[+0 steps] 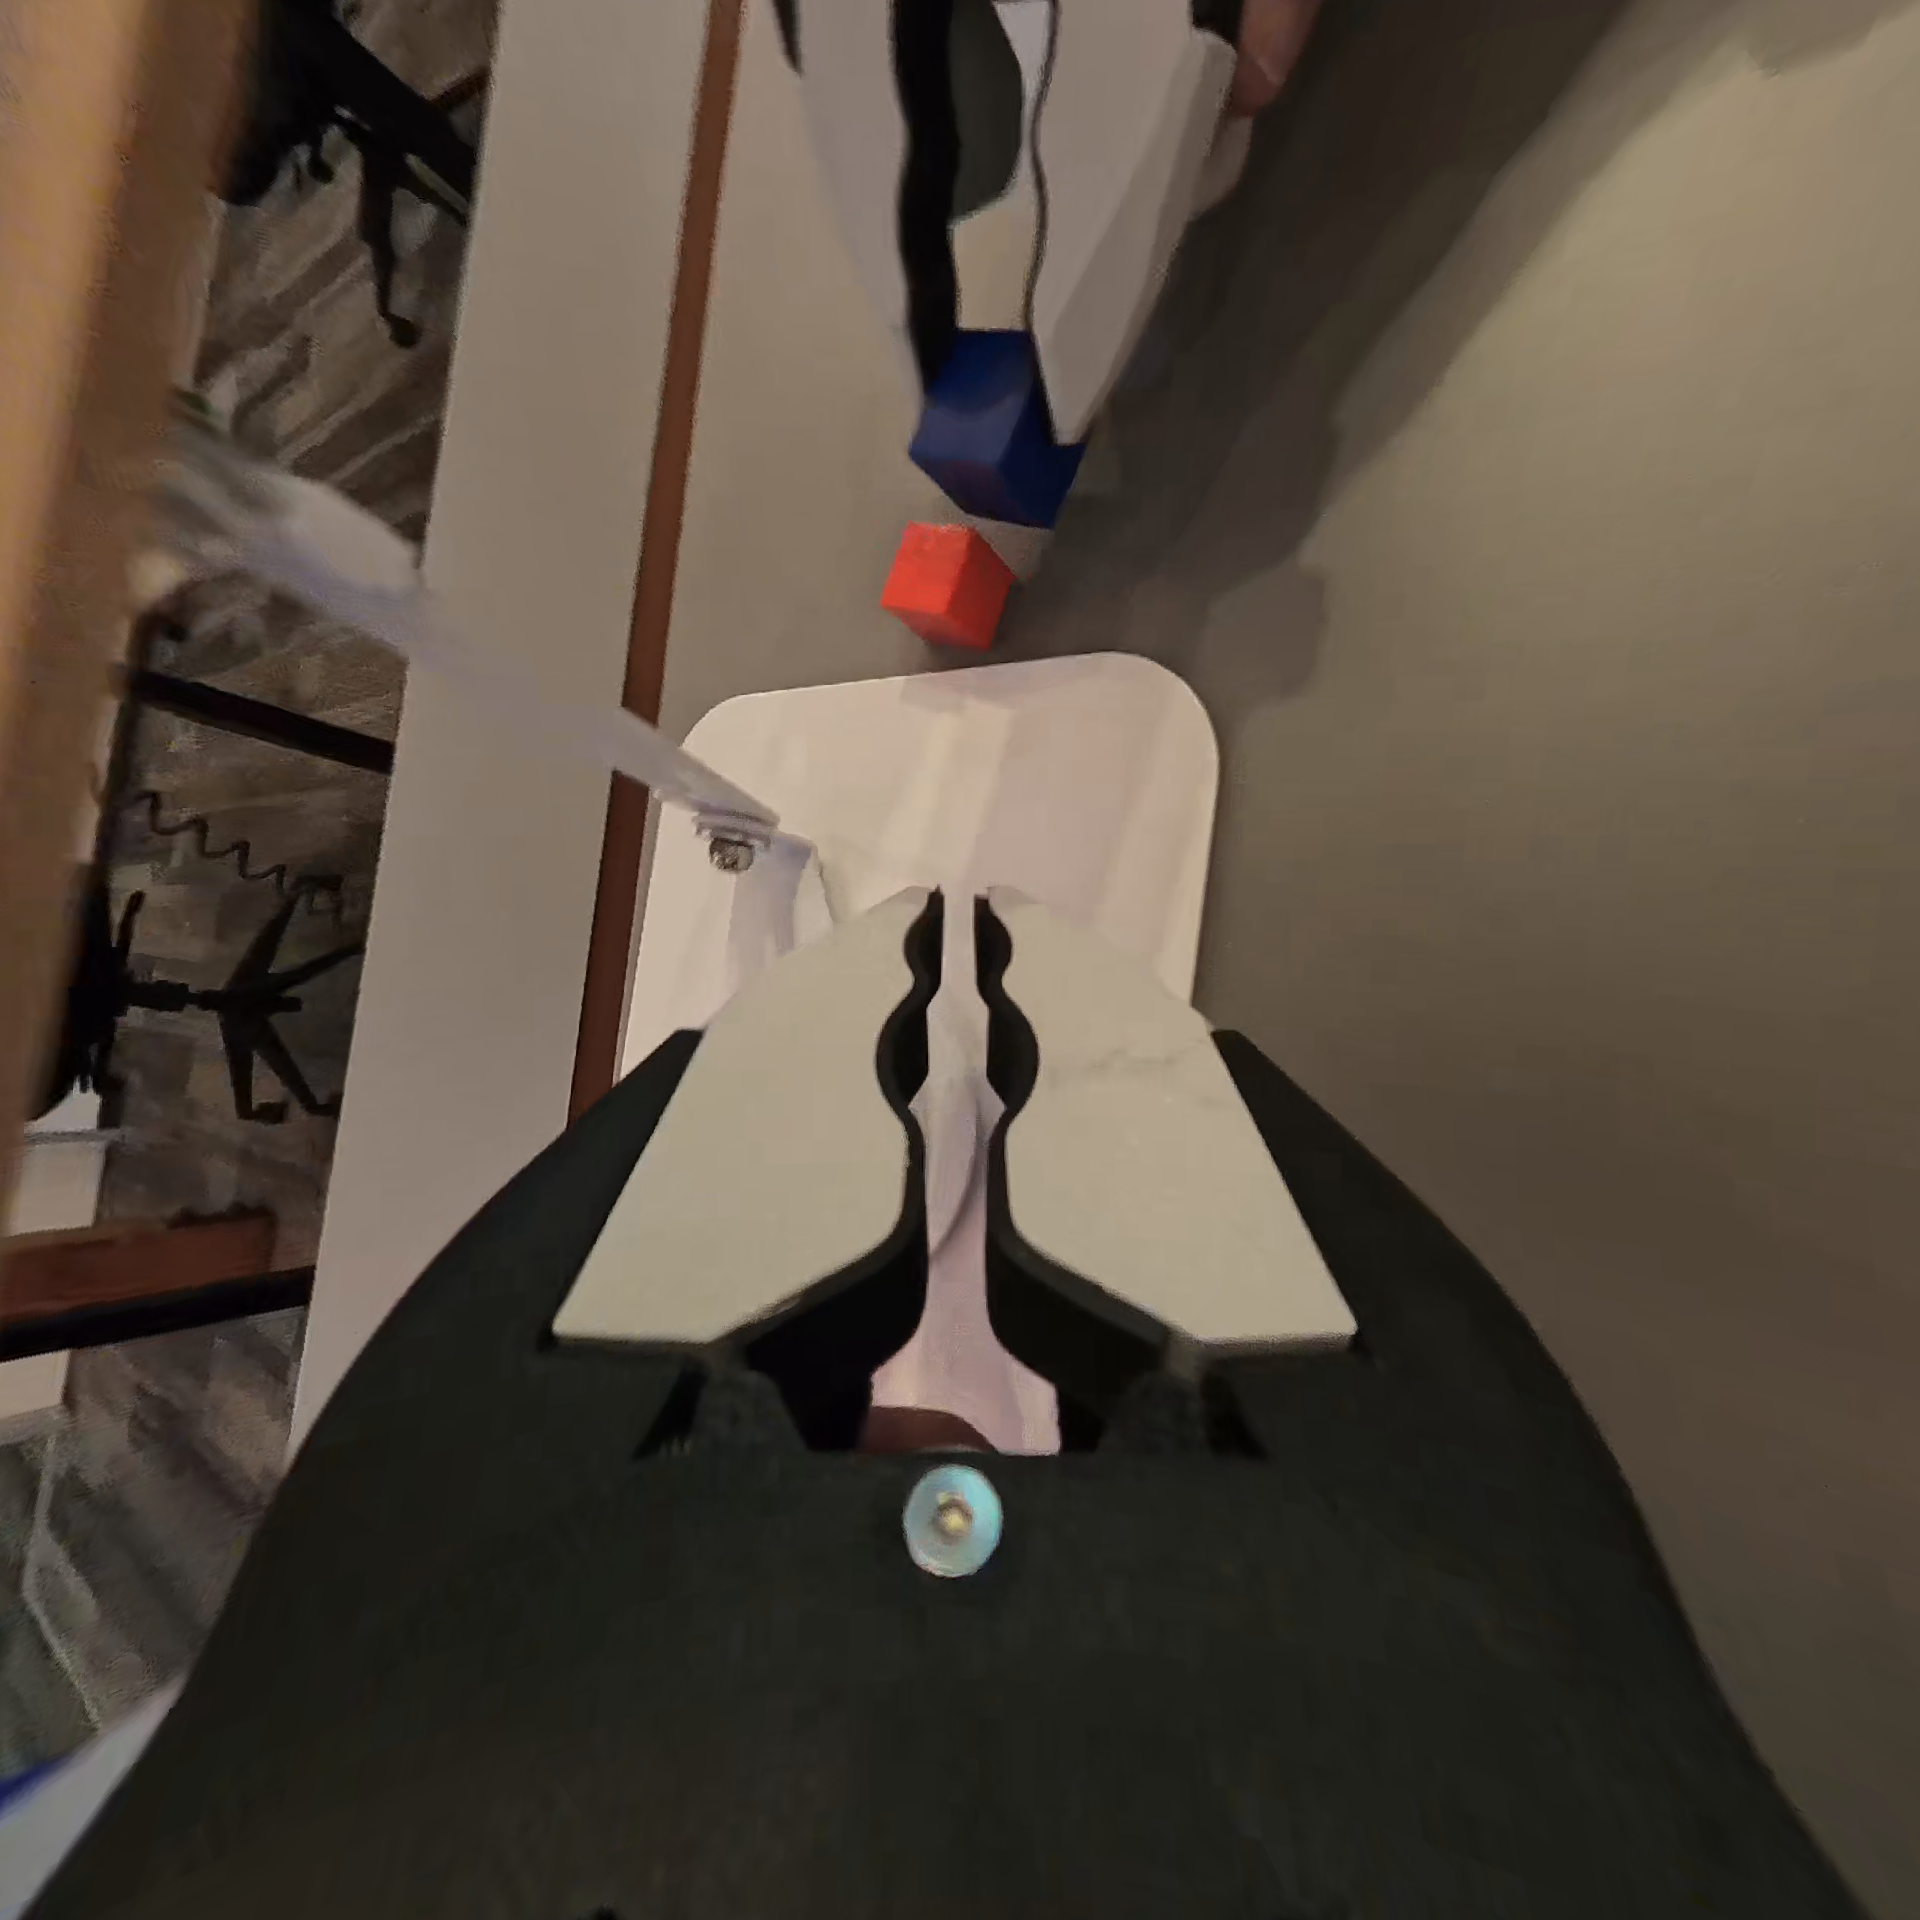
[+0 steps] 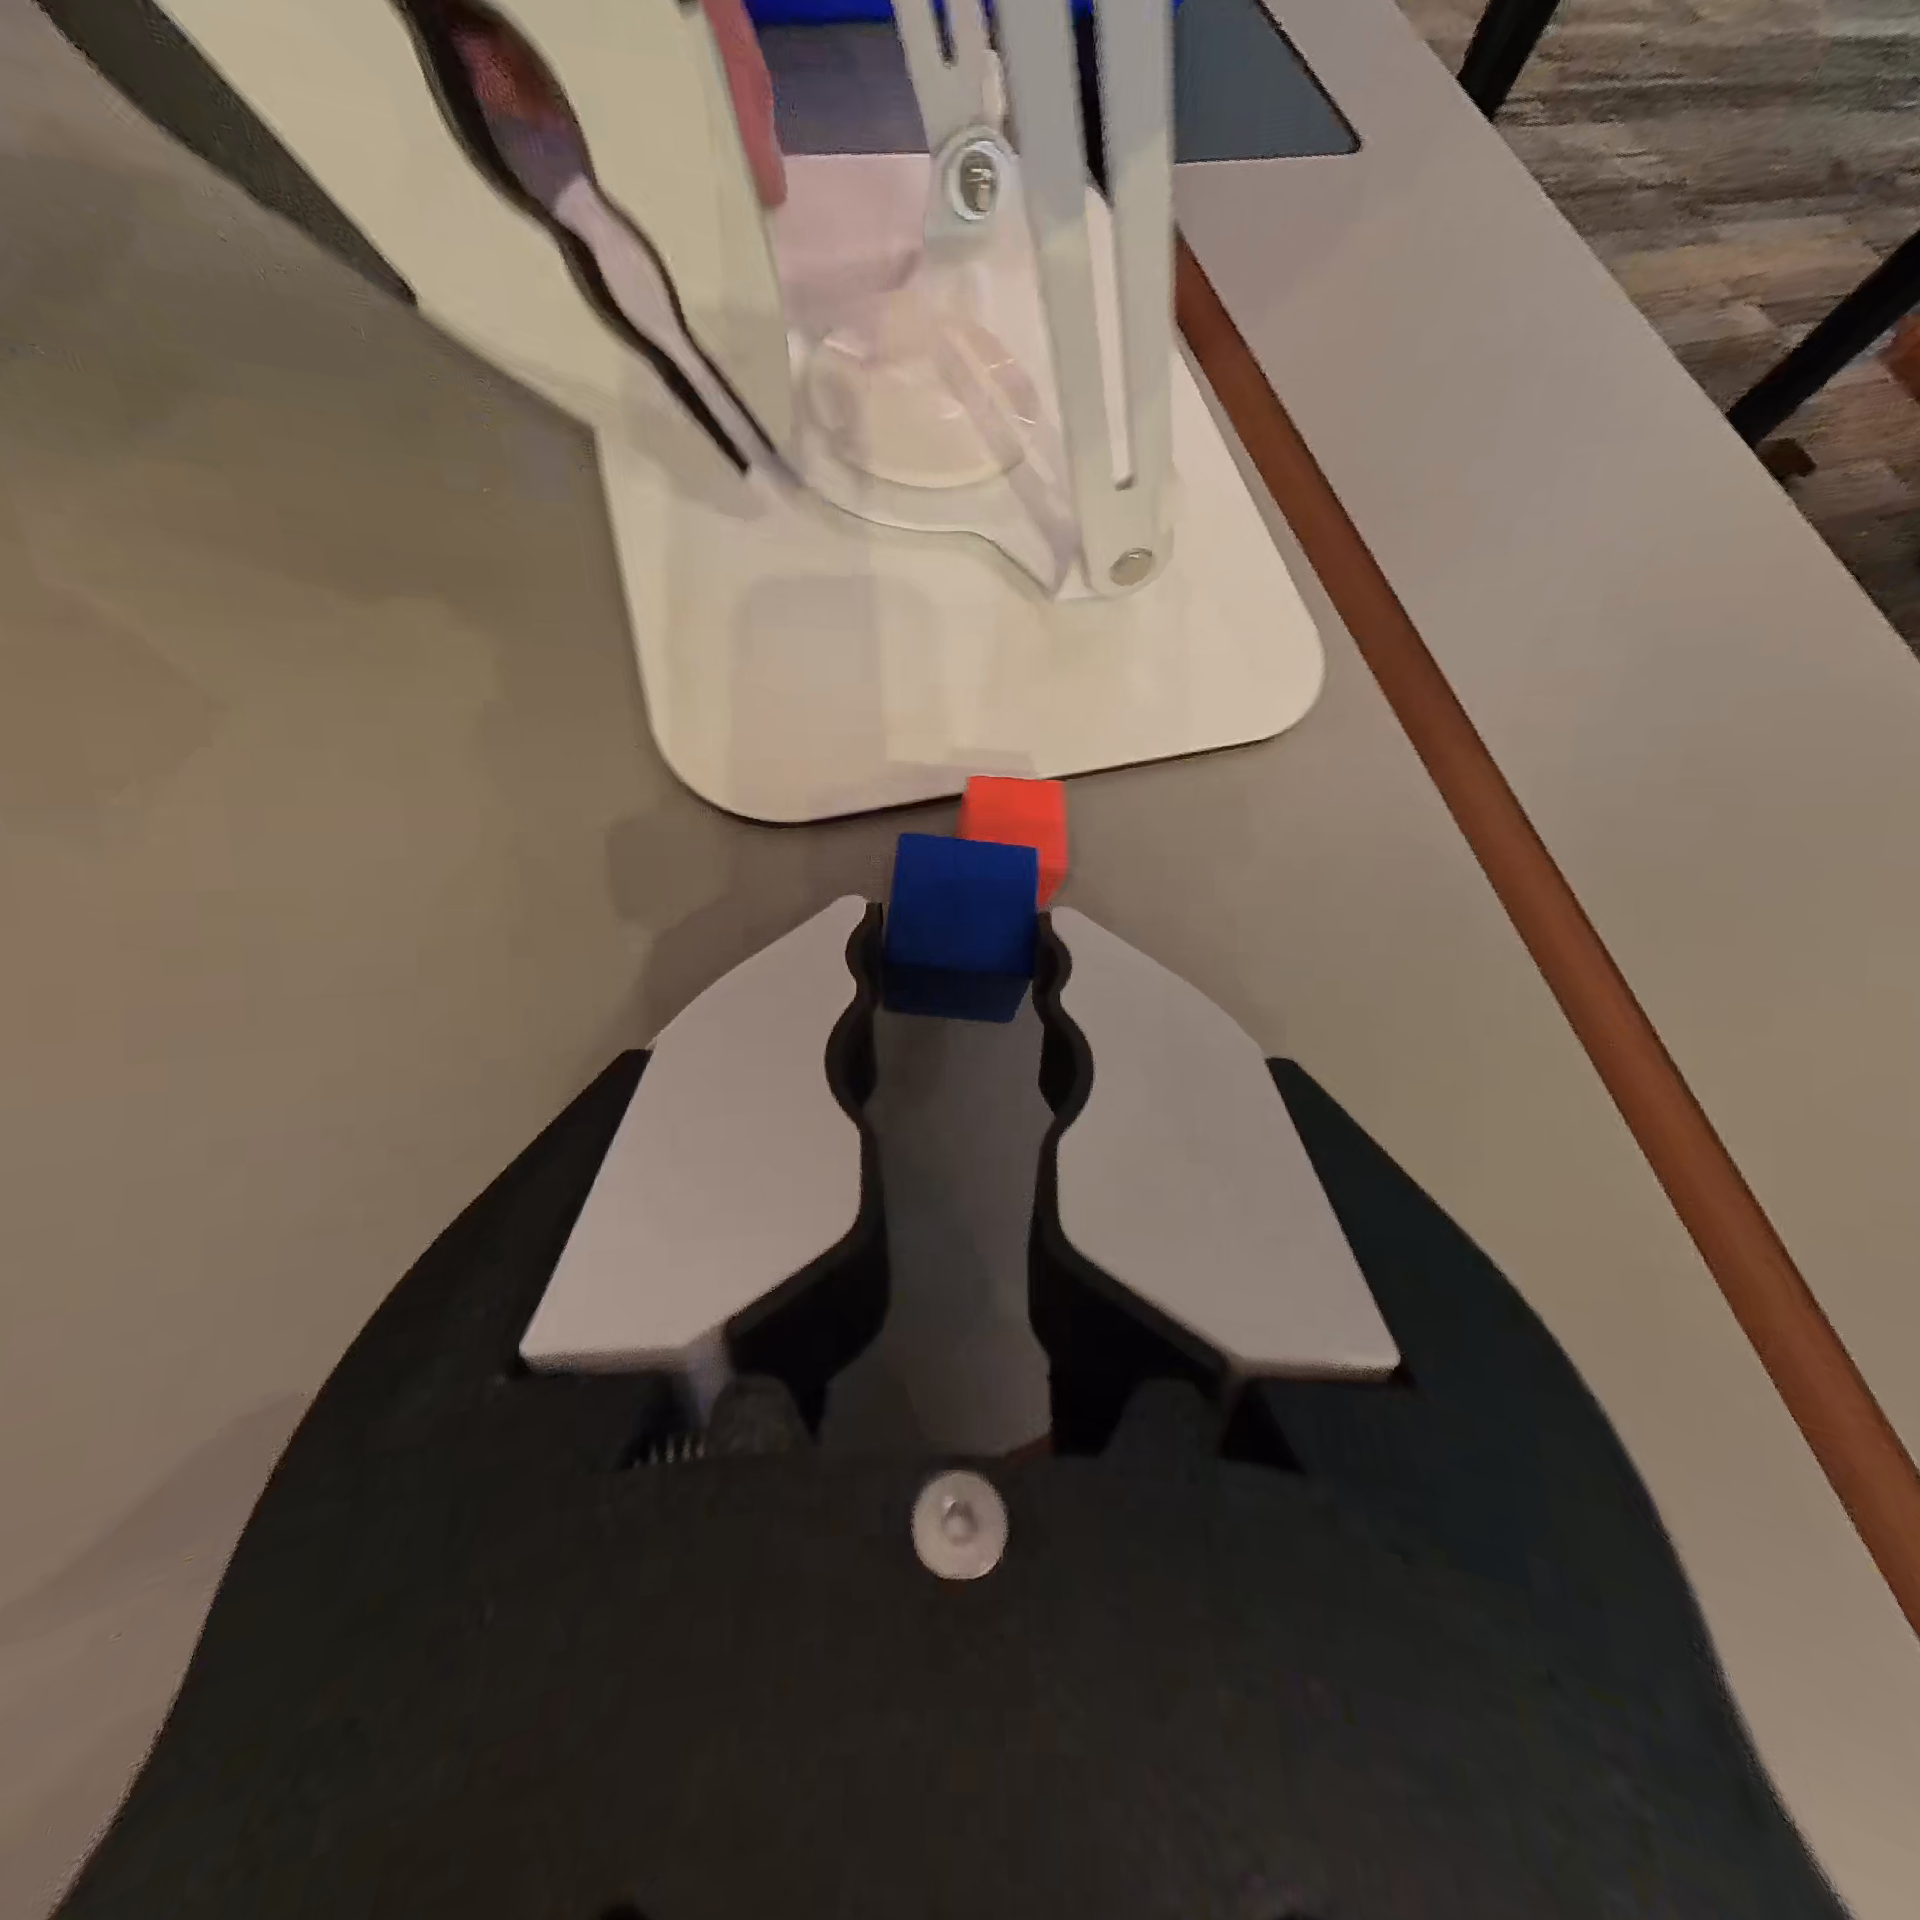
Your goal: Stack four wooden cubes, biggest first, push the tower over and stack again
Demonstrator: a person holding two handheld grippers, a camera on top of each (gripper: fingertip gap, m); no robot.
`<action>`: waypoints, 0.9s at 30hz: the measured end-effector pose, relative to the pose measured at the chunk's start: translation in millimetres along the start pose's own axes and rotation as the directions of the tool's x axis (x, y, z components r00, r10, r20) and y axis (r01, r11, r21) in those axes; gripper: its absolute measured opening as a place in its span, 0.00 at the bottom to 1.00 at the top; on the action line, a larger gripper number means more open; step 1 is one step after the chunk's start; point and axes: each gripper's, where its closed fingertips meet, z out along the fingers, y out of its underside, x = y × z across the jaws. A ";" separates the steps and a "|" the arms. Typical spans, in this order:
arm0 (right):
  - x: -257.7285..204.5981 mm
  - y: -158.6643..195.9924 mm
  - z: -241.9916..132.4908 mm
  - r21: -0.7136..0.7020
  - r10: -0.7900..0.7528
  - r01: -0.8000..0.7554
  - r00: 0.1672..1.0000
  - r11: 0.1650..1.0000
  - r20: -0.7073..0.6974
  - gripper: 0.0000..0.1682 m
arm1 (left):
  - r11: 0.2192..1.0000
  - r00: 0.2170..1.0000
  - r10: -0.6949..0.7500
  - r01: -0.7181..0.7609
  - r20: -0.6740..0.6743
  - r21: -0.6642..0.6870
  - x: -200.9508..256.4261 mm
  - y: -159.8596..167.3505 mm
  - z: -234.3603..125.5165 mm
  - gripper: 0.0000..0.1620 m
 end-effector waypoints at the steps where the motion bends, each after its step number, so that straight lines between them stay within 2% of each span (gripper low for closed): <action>1: -6.2 -6.4 -2.9 0.017 -0.017 0.017 1.000 1.000 0.012 0.16 | 1.000 1.000 -0.019 0.019 0.012 0.010 0.9 -1.0 -10.1 0.03; 4: -44.4 -37.0 -14.2 0.098 -0.076 0.064 0.989 0.993 0.124 0.16 | 0.999 0.999 -0.028 0.028 0.021 0.021 14.8 -1.3 -44.3 0.03; 6: -75.7 -45.0 -15.5 0.094 -0.111 0.093 0.972 0.991 0.208 0.16 | 0.998 0.998 -0.064 0.064 0.012 0.011 27.2 4.8 -67.7 0.03; 10: -141.4 -36.3 0.0 0.049 -0.139 0.130 0.923 0.990 0.358 0.16 | 0.992 0.991 -0.124 0.124 0.049 0.007 46.0 21.3 -111.2 0.02; 15: -182.1 -26.4 24.4 0.000 -0.180 0.196 0.903 0.981 0.390 0.17 | 0.985 0.982 -0.169 0.172 0.089 -0.027 74.8 46.8 -139.5 0.02; 17: -172.8 -31.7 19.2 0.020 -0.172 0.178 0.911 0.984 0.375 0.31 | 0.976 0.971 -0.217 0.219 0.097 -0.010 84.3 54.5 -145.2 0.02; 20: -127.2 -37.7 3.1 0.078 -0.111 0.092 0.952 0.993 0.285 0.31 | 0.964 0.957 -0.263 0.264 0.124 0.008 93.5 66.7 -152.8 0.02; 24: -50.6 -28.5 -11.6 0.118 0.003 -0.014 0.996 0.993 0.092 0.31 | 0.936 0.927 -0.352 0.345 0.130 0.077 102.7 73.9 -158.5 0.03; 25: -30.4 -23.4 -10.9 0.105 0.039 -0.043 0.999 0.994 0.032 0.31 | 0.933 0.922 -0.359 0.351 0.143 0.077 102.4 77.3 -157.9 0.03; 27: -9.7 -13.1 -2.0 0.052 0.075 -0.075 0.997 0.996 0.004 0.32 | 0.923 0.911 -0.385 0.376 0.150 0.087 99.7 80.1 -155.4 0.04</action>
